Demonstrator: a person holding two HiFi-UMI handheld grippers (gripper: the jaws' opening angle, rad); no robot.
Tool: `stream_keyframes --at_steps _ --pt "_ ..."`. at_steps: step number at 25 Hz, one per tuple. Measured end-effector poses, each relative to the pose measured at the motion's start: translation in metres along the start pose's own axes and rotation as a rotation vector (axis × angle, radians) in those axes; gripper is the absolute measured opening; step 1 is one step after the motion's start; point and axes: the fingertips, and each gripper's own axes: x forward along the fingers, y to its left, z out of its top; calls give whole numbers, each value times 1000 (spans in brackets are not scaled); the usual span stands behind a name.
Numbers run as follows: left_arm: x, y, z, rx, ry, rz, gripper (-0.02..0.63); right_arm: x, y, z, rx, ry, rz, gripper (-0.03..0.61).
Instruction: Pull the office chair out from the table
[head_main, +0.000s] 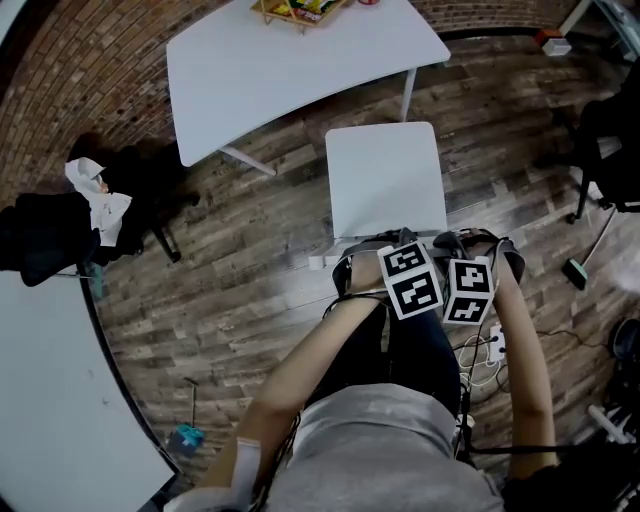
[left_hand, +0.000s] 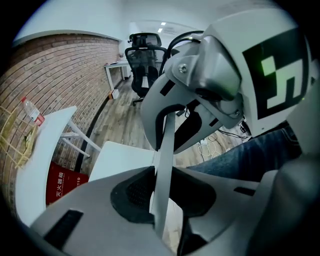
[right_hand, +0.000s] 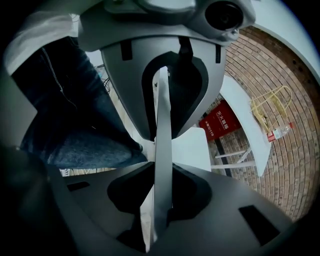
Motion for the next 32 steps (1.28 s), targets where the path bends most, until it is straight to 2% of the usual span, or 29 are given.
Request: stream_keyframes --at_steps 10,15,17,19,23,26,28,30,32 --pt "2 -18 -4 25 -5 -16 98 -3 20 1 25 -4 -6 87" --pt "3 -17 -2 21 -55 -21 103 0 19 -3 13 4 -25 93" --pt "3 -17 -2 -13 -92 -28 119 2 19 -7 22 14 -38 106" --pt "0 -17 -1 -52 -136 -42 223 0 17 1 48 -39 -45 128" --pt "-20 -8 0 -71 -215 -7 230 -20 16 27 151 -234 -9 181" --pt "-56 3 1 -140 -324 51 232 -48 9 43 219 -357 -15 175" --pt "-89 16 8 -234 -462 81 232 -70 -6 51 280 -445 -43 161" --pt "-125 33 17 -324 -616 131 230 -98 -30 59 375 -557 -106 122" --pt "-157 49 24 -385 -732 215 229 -126 -59 62 494 -688 -203 60"
